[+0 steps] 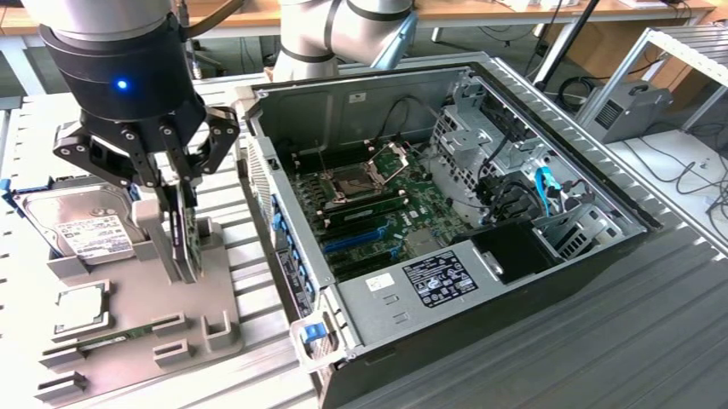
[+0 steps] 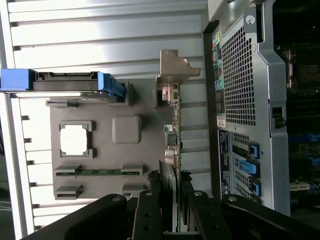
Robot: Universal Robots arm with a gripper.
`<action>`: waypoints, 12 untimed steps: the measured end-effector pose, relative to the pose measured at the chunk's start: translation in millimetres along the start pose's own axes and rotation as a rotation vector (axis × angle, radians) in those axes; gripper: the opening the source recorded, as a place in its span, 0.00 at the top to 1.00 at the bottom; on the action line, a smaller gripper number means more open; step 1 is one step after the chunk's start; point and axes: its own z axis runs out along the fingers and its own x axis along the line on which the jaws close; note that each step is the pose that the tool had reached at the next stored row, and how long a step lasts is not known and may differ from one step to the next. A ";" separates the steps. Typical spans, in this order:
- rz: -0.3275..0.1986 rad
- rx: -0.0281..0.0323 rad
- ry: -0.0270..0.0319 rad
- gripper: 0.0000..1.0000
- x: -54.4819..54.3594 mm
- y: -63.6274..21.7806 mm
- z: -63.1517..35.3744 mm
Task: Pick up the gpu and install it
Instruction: 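Pick up the gpu and move the gpu toward the slot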
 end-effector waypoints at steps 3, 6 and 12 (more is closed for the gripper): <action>0.000 0.0000 0.0000 0.74 0.0 0.0 -0.8; 0.000 0.0000 0.0000 0.74 0.0 0.0 -1.7; 0.000 0.0001 0.0000 0.74 -0.1 0.0 -3.1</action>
